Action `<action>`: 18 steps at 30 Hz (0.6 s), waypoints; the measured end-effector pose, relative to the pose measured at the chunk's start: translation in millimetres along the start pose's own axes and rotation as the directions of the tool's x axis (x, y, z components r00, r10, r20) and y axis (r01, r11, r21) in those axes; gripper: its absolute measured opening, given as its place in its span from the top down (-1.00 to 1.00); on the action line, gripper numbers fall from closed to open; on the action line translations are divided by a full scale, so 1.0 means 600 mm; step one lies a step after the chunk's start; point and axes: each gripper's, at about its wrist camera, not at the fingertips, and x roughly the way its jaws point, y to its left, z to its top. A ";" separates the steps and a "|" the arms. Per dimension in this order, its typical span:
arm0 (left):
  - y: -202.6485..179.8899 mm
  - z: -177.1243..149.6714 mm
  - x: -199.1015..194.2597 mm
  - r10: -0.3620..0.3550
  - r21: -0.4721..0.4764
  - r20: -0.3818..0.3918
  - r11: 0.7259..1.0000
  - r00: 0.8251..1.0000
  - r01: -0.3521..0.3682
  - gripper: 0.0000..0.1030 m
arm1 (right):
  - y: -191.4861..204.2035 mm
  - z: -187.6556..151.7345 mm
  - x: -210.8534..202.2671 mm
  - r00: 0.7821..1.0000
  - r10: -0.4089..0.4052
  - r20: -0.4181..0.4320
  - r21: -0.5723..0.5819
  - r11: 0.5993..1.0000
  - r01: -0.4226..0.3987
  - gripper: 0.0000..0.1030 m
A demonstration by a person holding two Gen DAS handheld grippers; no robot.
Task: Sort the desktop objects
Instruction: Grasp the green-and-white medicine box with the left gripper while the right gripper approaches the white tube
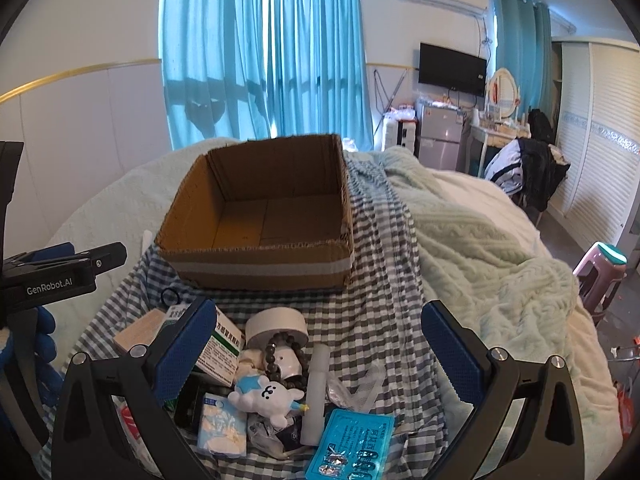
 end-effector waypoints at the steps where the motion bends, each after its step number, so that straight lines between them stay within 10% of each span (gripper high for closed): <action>1: 0.001 0.000 0.007 -0.012 -0.007 -0.015 1.000 1.000 0.012 -1.00 | 0.000 -0.002 0.005 1.000 0.000 -0.007 0.001 1.000 0.000 -0.99; 18: -0.008 -0.048 0.120 -0.100 -0.016 -0.223 0.995 0.970 0.099 -1.00 | -0.015 -0.049 0.093 0.988 0.002 -0.151 0.010 1.000 -0.001 -0.88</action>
